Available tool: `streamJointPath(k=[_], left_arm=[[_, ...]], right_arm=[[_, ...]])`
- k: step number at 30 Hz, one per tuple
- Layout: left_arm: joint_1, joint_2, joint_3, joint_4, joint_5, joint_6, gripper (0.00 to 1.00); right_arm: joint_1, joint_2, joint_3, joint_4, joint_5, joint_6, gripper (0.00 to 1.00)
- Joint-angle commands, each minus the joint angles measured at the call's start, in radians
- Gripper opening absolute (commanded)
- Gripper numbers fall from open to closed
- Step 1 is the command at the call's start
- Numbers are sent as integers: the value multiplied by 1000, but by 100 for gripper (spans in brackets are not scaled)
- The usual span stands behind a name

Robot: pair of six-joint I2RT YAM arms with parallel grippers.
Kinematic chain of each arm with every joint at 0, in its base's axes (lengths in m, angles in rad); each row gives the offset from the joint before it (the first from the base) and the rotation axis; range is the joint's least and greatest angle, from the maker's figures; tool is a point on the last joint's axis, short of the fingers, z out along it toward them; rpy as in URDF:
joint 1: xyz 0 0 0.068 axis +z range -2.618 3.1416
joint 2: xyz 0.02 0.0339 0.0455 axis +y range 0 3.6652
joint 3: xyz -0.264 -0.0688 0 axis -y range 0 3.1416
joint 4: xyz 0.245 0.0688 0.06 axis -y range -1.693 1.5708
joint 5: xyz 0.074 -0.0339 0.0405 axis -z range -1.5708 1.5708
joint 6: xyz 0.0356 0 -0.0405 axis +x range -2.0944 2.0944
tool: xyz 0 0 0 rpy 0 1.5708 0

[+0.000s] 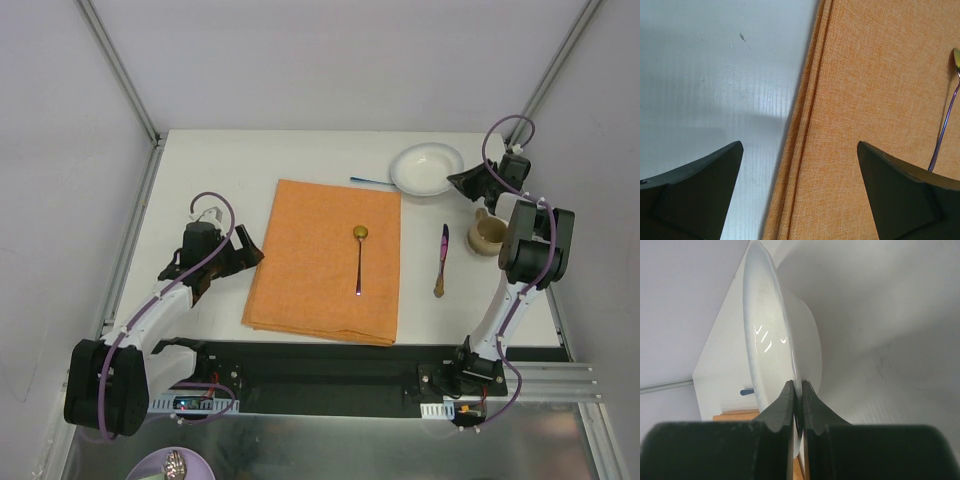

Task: Set the dinner table for one person
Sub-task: Place the plate at the center of the board.

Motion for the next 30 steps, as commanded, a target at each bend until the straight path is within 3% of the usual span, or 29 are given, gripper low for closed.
streamJointPath(k=[1, 8, 30], left_arm=[[-11, 18, 27, 3, 29, 19, 99], [-10, 24, 24, 3, 32, 19, 99], [-11, 6, 13, 3, 23, 19, 99]], right_arm=[[-10, -59, 50, 177, -61, 74, 1], [-20, -88, 47, 239, -63, 130, 1], [-59, -36, 61, 194, -8, 105, 1]])
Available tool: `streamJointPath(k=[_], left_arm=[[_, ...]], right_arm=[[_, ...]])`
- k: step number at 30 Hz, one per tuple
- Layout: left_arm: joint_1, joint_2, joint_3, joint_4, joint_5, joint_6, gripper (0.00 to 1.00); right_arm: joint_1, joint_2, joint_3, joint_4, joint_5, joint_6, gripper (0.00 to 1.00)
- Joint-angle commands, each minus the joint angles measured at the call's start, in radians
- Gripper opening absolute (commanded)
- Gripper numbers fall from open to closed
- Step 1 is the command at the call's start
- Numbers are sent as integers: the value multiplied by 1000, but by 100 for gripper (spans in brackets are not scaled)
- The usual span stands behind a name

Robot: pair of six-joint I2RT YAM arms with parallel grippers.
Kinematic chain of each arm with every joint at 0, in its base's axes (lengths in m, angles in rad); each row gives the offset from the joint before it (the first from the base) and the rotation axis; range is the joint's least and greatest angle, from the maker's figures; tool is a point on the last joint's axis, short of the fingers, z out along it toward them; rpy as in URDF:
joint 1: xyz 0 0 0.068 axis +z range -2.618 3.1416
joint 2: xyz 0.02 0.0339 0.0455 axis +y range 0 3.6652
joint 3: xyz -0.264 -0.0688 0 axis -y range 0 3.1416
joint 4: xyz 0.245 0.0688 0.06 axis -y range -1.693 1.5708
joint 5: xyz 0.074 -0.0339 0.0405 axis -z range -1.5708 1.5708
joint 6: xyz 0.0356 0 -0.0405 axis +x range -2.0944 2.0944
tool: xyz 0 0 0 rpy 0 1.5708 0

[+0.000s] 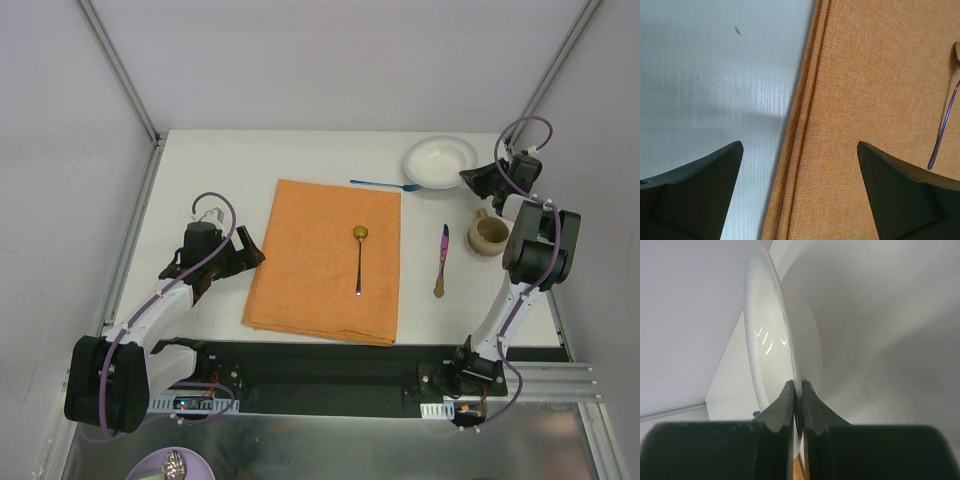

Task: Set the dinner table for one person
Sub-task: Place the plate at the center of the board.

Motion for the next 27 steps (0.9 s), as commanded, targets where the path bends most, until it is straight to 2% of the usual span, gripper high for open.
streamJointPath(k=[1, 16, 22, 27], left_arm=[[-11, -16, 11, 3, 1, 17, 99], [-11, -25, 2, 3, -5, 16, 99], [-11, -22, 5, 3, -6, 19, 99], [-11, -18, 10, 3, -6, 21, 99]], right_arm=[[-12, -29, 62, 123, -38, 26, 1], [-15, 47, 85, 96, -46, 18, 8], [-15, 59, 88, 85, -41, 7, 24], [-15, 68, 88, 82, -41, 7, 30]])
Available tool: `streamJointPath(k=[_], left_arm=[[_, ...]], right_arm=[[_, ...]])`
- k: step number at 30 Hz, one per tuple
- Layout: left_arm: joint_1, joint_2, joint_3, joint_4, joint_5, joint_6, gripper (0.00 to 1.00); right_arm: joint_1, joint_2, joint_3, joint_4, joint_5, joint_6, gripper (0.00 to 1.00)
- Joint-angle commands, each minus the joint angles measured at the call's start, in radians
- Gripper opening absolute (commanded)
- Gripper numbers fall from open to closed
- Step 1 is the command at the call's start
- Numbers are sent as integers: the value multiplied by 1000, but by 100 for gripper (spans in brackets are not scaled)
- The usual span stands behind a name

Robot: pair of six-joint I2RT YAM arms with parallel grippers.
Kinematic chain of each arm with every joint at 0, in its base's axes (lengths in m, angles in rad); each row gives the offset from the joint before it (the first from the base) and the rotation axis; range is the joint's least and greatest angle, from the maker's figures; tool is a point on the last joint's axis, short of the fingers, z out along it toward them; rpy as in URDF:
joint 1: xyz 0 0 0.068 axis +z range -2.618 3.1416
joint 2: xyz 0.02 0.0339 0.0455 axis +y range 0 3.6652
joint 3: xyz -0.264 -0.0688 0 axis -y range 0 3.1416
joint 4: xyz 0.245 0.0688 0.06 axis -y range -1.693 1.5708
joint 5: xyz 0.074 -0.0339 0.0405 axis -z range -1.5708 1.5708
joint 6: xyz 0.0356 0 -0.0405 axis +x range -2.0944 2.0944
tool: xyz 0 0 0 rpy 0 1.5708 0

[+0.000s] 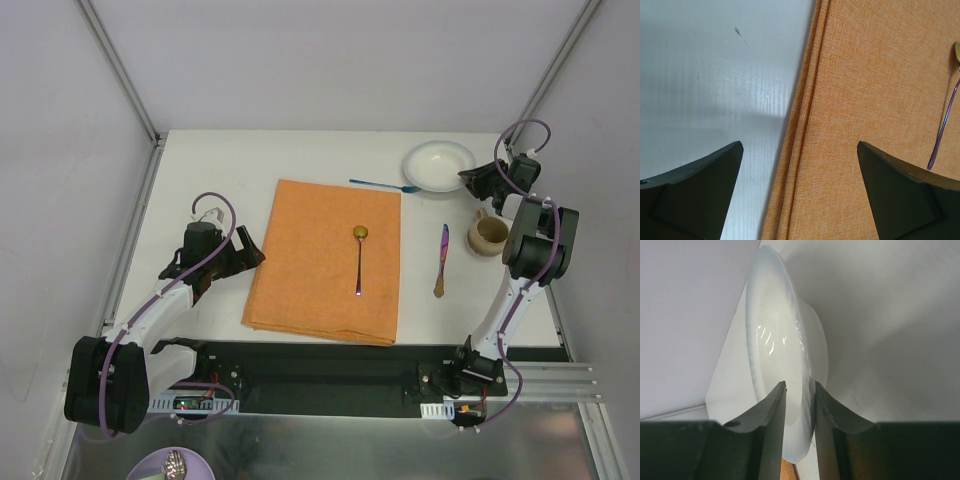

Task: Set the dinner table for one person
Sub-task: Place the plate at the center of the board.

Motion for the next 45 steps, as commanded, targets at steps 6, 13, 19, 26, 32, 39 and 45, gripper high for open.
streamJointPath(k=[6, 13, 19, 26, 32, 39, 45], left_arm=[[-11, -14, 8, 3, -8, 20, 99], [-11, -20, 8, 3, -5, 20, 99], [-11, -23, 7, 3, -6, 20, 99], [-11, -26, 2, 3, -11, 20, 99], [-11, -23, 1, 3, -11, 20, 99], [-11, -25, -1, 3, -14, 20, 99], [-11, -26, -2, 3, -9, 20, 99]], right_arm=[[-5, 14, 52, 77, -25, 2, 35], [-8, 14, 37, 72, -13, -11, 43], [-14, 21, 29, 66, -8, -17, 47], [-26, 40, 14, 60, 1, -25, 48], [-43, 46, -3, 61, 12, -34, 48], [-62, 3, -43, 63, 71, -64, 48], [-66, -54, -26, 63, 105, -113, 48]])
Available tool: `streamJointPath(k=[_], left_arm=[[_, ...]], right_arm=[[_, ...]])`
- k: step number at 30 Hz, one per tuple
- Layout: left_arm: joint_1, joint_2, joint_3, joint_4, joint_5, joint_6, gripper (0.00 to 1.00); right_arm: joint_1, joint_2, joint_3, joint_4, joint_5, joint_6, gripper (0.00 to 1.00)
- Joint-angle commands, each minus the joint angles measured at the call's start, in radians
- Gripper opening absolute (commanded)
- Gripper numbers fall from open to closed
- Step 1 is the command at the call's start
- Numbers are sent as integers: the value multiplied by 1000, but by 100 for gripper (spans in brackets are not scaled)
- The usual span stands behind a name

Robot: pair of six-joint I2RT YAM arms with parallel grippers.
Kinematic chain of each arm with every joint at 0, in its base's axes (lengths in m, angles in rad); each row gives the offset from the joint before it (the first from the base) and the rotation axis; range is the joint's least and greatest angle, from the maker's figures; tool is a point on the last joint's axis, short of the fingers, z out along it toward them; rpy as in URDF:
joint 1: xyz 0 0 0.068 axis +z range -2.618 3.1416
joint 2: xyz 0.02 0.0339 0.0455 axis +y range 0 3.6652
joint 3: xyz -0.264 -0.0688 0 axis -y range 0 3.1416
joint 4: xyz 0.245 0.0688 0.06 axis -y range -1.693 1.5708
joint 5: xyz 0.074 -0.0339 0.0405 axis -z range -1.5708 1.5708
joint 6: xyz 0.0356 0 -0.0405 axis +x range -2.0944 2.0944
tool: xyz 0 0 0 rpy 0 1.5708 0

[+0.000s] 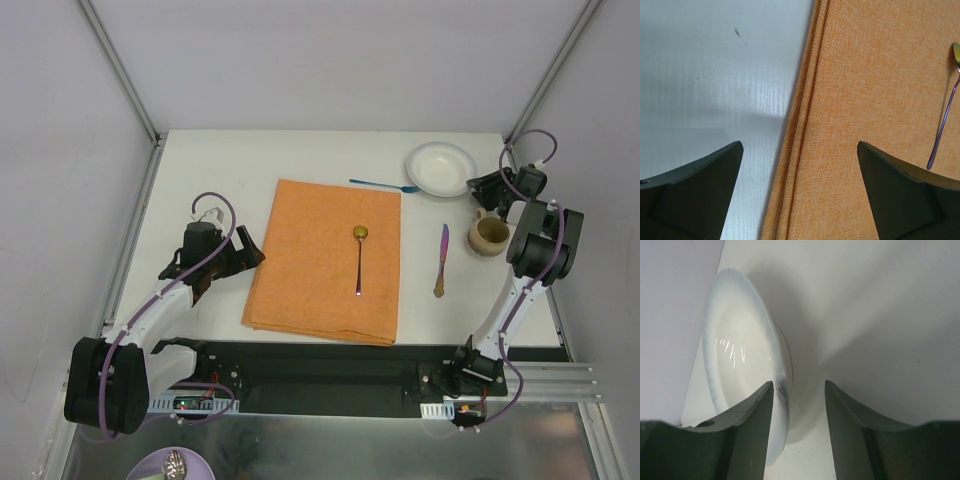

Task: Set the dinner table for one person
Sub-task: Place the plate at the center of the board, then pick up the fork at the center of the board.

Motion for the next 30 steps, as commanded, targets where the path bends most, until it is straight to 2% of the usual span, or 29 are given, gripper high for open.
streamJointPath(k=[1, 8, 13, 23, 30], left_arm=[[-11, -23, -2, 3, -9, 20, 99], [-11, -26, -5, 3, -12, 18, 99], [-11, -10, -1, 3, -10, 15, 99], [-11, -23, 1, 3, -9, 18, 99], [-11, -21, 4, 3, 0, 18, 99]], right_arm=[[-14, -111, 21, 31, 57, -60, 48], [-14, -189, 55, 14, 81, -91, 49], [5, -241, 46, 29, -4, -58, 50], [195, -311, -54, 0, -8, -73, 51], [319, -378, -155, -41, 109, -140, 50]])
